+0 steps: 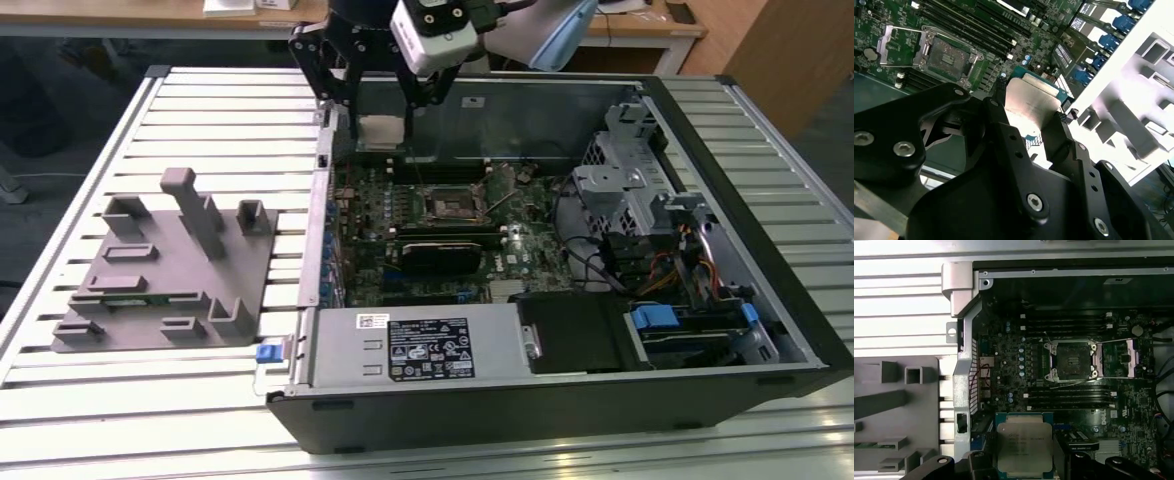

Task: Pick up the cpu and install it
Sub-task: 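Pick up the cpu and move it towards the insertion slot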

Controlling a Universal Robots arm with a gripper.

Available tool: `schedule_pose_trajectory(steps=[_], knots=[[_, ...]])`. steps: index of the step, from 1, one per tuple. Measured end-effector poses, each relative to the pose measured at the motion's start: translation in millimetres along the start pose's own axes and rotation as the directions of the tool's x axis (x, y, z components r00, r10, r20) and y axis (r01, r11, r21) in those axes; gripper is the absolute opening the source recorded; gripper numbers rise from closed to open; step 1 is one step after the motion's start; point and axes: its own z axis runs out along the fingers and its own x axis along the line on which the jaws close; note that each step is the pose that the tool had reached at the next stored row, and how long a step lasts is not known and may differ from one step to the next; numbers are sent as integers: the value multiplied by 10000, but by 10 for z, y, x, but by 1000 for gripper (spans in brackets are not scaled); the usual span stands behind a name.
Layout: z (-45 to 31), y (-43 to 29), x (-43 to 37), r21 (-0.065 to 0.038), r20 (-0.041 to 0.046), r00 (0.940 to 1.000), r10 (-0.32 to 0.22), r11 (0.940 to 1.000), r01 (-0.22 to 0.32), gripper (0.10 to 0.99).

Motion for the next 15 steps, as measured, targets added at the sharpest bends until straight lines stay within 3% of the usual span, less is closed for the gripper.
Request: schedule_pose_trajectory(steps=[10,15], knots=[[28,166,-61,-5,0,10000,-1,10000,1,533],[44,219,-175,-9,-1,10000,1,10000,-1,533]])
